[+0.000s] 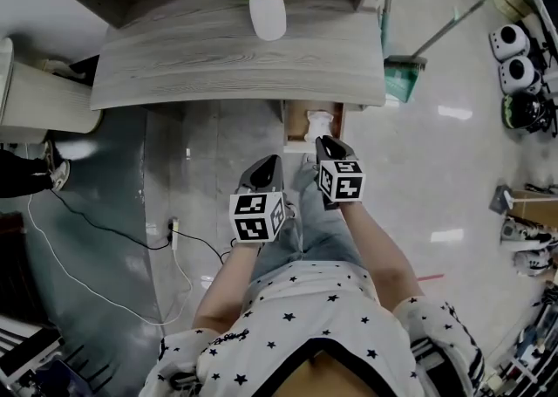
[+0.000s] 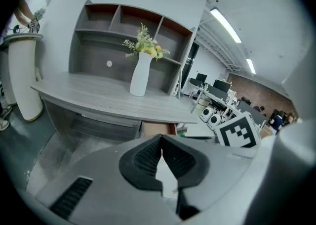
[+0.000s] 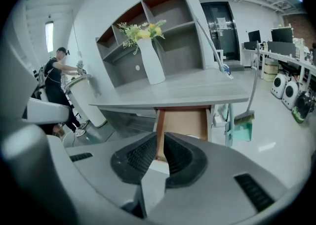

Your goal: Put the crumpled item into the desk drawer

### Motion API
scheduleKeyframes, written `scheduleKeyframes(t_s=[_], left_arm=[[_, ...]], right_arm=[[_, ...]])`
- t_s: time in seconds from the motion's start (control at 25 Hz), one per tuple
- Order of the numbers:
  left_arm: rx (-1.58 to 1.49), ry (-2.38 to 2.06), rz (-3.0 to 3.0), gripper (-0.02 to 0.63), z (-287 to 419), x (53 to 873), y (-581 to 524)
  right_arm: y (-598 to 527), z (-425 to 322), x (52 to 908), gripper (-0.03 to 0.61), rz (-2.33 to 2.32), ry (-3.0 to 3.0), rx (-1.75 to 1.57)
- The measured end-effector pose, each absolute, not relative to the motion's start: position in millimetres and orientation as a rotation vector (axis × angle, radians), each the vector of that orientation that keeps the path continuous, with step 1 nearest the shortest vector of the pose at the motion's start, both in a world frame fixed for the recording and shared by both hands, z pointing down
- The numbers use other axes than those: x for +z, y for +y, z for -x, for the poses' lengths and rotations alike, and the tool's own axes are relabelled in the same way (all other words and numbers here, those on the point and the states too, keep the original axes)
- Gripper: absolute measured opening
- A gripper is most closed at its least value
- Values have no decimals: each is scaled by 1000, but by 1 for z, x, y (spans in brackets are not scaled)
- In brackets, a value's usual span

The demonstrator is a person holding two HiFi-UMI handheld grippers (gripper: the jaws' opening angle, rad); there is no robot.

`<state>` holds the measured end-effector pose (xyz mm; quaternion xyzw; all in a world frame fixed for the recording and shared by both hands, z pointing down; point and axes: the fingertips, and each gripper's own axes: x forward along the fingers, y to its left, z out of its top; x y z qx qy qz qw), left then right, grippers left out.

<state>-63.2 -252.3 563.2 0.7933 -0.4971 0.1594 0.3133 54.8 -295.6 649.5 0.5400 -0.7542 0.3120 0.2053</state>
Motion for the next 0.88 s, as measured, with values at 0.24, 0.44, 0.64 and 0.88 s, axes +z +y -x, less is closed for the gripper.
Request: scheduleKeyframes(t_s=[0.24, 0.44, 0.64, 0.88], left_arm=[[400, -1319, -2116, 14, 66, 547, -234], [385, -1325, -2139, 14, 72, 534, -221], [373, -1320, -2159, 14, 78, 524, -206], [371, -1312, -2194, 14, 86, 511, -191]], right_arm=[[-271, -46, 615, 8, -1527, -2167, 866], [-254, -36, 583, -5, -1538, -2235, 821], [-235, -28, 554, -6, -1553, -2294, 772], [-213, -21, 526, -6, -1547, -2348, 706]])
